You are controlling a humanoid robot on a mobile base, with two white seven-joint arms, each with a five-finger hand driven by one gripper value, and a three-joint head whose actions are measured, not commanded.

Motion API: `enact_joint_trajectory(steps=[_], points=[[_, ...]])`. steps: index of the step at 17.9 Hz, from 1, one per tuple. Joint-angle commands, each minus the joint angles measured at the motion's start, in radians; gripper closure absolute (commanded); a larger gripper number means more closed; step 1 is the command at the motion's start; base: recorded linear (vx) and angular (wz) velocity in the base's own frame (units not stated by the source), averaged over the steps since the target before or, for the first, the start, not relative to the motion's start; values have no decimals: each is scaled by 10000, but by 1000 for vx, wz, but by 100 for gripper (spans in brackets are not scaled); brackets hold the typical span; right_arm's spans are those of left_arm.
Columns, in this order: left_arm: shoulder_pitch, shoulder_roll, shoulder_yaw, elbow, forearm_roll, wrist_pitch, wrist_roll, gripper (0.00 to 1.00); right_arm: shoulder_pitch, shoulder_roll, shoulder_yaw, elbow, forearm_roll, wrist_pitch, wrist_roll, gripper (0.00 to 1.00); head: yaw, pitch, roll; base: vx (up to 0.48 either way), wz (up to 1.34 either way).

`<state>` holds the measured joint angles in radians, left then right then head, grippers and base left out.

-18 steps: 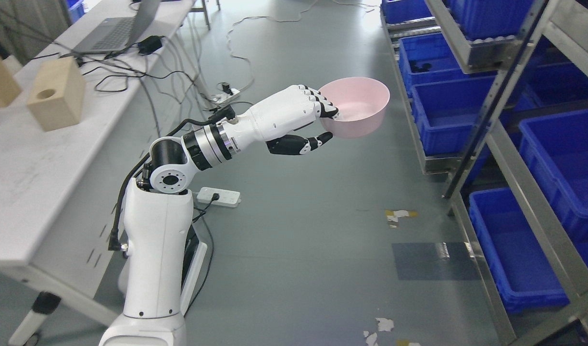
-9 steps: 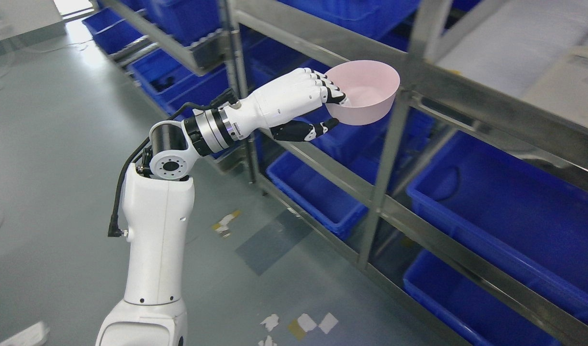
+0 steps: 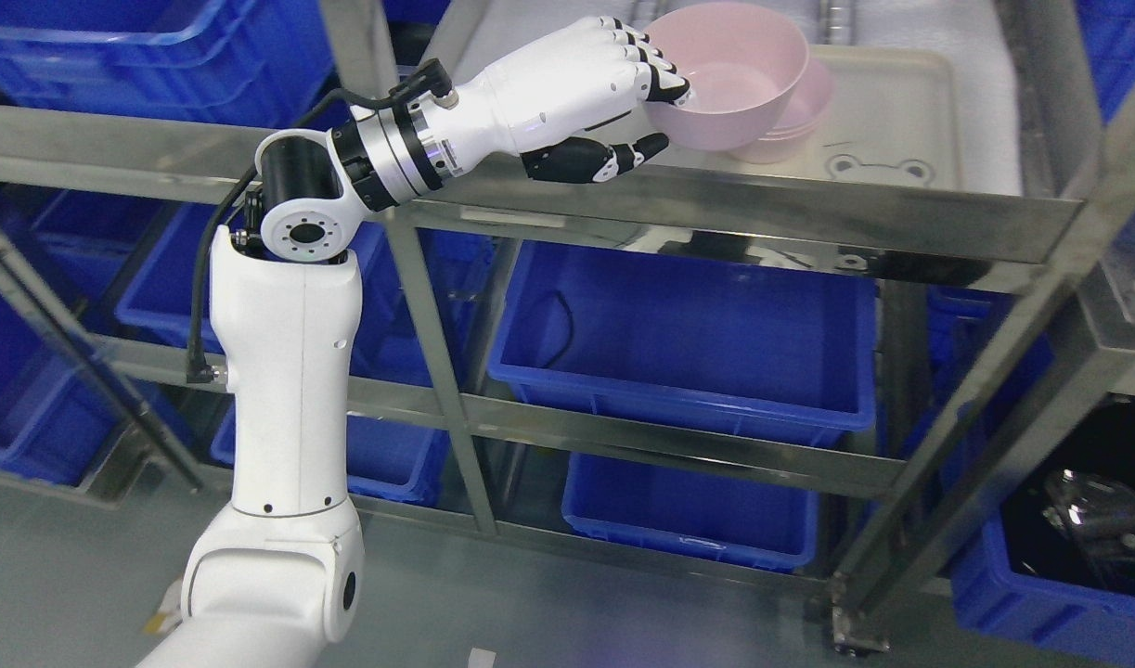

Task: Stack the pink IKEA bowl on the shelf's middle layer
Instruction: 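Lower the pink bowl onto the stacked pink bowls on the tray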

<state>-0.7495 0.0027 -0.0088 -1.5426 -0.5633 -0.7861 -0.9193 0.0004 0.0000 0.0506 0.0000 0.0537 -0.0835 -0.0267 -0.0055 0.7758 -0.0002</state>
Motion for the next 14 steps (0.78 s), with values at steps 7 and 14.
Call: enact_joint_trajectory(steps=[7,14], points=[[-512,710,779,715,-2850,7,-395,97,226,-175,0,-175,0,6,6,0,0,0,0,87,-454],[-743,556,334,1083,-3233,7,-410,97,226,-175,0,-175,0,6,6,0,0,0,0,76,-176]])
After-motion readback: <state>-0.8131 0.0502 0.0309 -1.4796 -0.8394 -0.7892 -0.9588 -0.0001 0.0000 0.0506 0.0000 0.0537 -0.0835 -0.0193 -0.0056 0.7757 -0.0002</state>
